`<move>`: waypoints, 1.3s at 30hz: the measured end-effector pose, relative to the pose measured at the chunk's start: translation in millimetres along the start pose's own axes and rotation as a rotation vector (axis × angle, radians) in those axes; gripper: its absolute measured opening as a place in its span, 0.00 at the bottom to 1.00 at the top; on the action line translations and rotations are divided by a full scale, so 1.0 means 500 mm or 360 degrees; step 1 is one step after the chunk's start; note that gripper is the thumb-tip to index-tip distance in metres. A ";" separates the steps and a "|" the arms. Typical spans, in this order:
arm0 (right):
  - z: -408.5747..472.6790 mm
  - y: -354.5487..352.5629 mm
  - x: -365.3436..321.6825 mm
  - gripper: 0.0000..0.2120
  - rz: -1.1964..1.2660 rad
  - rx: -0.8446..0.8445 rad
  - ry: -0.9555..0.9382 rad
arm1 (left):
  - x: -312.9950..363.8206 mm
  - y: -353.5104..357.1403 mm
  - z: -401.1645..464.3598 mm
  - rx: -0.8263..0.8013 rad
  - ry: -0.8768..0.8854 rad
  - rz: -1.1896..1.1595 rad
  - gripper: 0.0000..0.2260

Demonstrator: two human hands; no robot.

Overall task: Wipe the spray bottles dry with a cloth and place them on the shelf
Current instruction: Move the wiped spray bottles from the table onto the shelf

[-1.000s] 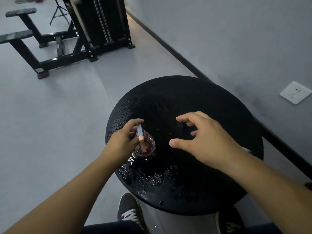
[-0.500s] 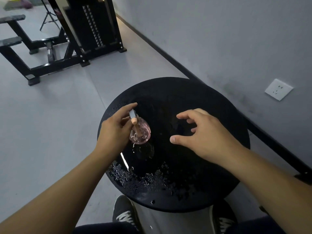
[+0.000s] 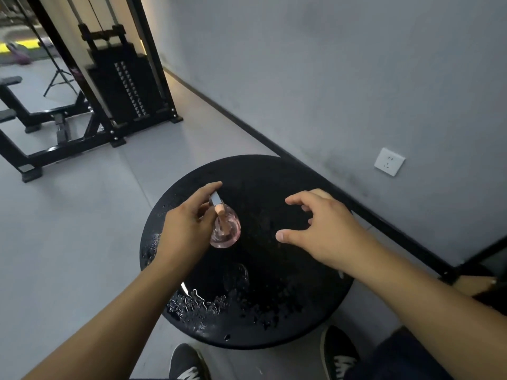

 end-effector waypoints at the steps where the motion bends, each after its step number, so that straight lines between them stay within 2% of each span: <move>1: -0.011 -0.014 0.003 0.33 -0.0007 0.0021 0.0009 | 0.017 0.000 -0.006 -0.0011 0.0020 0.0000 0.20; 10: -0.150 -0.165 0.038 0.33 -0.0083 0.0250 0.0073 | 0.181 0.029 -0.054 -0.0113 0.0226 -0.0063 0.20; 17: -0.296 -0.287 0.082 0.34 -0.0063 0.0443 0.0198 | 0.340 0.091 -0.111 -0.0303 0.0489 -0.0108 0.19; 31: -0.611 -0.446 0.258 0.34 -0.0115 0.0849 0.0651 | 0.611 0.321 -0.309 -0.0830 0.0910 -0.0256 0.20; 39: -0.746 -0.518 0.378 0.35 -0.0087 0.1002 0.0904 | 0.727 0.470 -0.409 -0.1042 0.0983 -0.0312 0.20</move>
Point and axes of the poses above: each hand's wrist, its own z-axis towards the middle knuckle, its own y-axis out of the palm, x = y × z, the point moved 1 cm from there along z, towards the middle knuckle, and after that the axes turned 3 degrees about -y, right-handed, at the moved point
